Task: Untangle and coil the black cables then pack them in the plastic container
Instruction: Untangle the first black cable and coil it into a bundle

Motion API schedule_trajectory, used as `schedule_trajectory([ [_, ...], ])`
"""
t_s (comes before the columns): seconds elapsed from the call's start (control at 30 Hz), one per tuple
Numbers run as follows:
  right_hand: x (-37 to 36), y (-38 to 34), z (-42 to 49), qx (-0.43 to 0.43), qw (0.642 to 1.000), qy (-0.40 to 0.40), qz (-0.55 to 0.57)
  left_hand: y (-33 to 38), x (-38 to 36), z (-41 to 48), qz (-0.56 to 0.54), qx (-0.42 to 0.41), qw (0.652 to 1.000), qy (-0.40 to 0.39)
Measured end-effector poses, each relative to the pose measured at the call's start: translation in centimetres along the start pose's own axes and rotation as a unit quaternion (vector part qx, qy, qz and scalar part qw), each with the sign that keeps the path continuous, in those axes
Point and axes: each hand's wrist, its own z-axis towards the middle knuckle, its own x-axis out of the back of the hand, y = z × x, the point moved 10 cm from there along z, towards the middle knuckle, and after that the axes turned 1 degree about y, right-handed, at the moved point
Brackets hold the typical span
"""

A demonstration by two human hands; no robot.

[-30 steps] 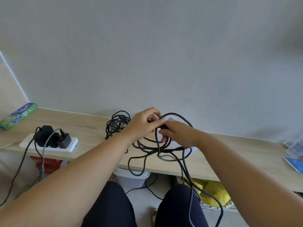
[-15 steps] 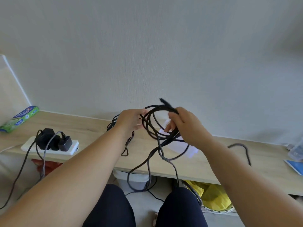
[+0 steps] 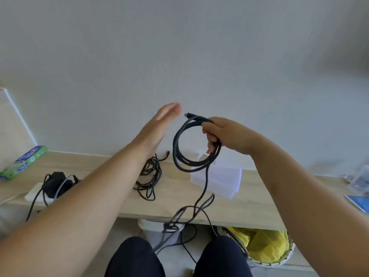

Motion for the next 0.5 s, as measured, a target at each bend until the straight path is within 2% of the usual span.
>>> schedule_trajectory([
  [0.03,-0.3,-0.7,0.0,0.009,0.999,-0.016,-0.043,2.0,-1.6,0.0,0.075,-0.023,0.995,-0.059],
  [0.1,-0.9,-2.0,-0.2,0.024,0.992,-0.045,-0.116,3.5,-3.6,-0.3,0.234,-0.010,0.962,-0.142],
  [0.17,-0.9,-2.9,-0.4,0.039,0.983,-0.057,-0.167,3.0,-4.0,-0.4,0.334,0.027,0.926,-0.171],
  [0.2,-0.6,-3.4,-0.6,0.050,0.981,-0.053,-0.181,2.8,-3.9,-0.3,0.353,0.035,0.919,-0.169],
  [0.23,-0.2,-3.8,-0.6,0.063,0.981,-0.039,-0.181,2.7,-3.9,-0.3,0.337,0.045,0.926,-0.165],
  [0.27,0.3,-4.3,-0.7,0.078,0.983,-0.015,-0.167,2.5,-4.0,-0.5,0.275,0.059,0.947,-0.158],
  [0.33,1.6,-4.9,-0.9,0.110,0.985,0.043,-0.124,2.3,-4.7,-1.0,0.041,0.103,0.983,-0.146],
  [0.4,2.4,-4.9,-1.0,0.133,0.983,0.081,-0.092,1.9,-5.8,-1.7,-0.142,0.138,0.969,-0.146],
  [0.5,3.3,-3.7,-1.0,0.141,0.981,0.129,-0.019,1.3,-6.8,-2.0,-0.210,0.151,0.955,-0.144],
])
